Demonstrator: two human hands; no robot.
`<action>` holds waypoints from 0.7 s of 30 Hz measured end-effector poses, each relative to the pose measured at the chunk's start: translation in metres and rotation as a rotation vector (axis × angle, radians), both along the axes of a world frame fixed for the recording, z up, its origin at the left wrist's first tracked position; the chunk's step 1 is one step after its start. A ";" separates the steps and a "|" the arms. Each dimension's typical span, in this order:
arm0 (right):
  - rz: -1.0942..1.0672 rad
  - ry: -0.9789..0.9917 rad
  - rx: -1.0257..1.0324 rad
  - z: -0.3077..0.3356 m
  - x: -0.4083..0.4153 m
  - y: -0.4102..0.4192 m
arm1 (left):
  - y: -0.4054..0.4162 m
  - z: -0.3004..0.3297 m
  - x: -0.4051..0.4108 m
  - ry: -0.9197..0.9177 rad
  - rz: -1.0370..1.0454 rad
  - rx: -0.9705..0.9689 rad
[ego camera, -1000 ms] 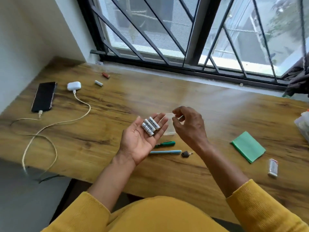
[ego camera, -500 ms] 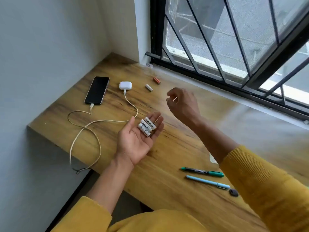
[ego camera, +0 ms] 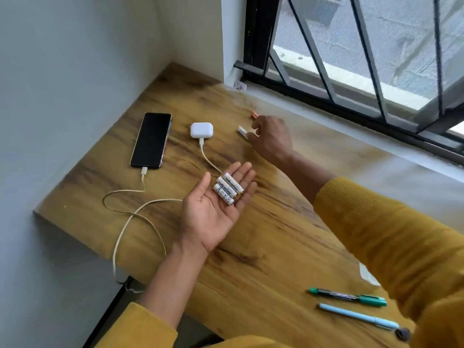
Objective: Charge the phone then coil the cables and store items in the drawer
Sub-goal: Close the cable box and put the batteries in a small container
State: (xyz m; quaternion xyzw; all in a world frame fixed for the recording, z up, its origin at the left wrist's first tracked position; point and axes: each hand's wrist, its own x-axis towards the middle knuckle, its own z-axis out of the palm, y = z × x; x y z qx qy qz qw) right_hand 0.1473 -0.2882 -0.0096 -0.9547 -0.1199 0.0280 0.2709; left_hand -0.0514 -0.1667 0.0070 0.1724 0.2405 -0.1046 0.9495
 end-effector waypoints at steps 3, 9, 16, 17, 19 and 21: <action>-0.021 -0.058 -0.008 -0.008 0.005 0.011 | 0.008 -0.008 0.008 0.011 0.006 0.011; -0.184 -0.115 -0.061 -0.014 0.028 0.013 | 0.013 -0.016 0.019 0.029 0.018 0.006; -0.184 -0.094 -0.058 -0.014 0.032 0.010 | 0.010 -0.021 0.025 0.001 0.015 -0.026; -0.197 -0.095 -0.014 -0.009 0.027 0.009 | 0.010 -0.021 0.026 -0.003 0.021 -0.032; -0.205 -0.108 0.090 0.003 0.014 0.009 | 0.007 -0.021 0.027 -0.010 0.031 -0.034; -0.175 -0.121 0.208 0.020 -0.009 0.009 | 0.006 -0.021 0.028 -0.003 0.044 -0.035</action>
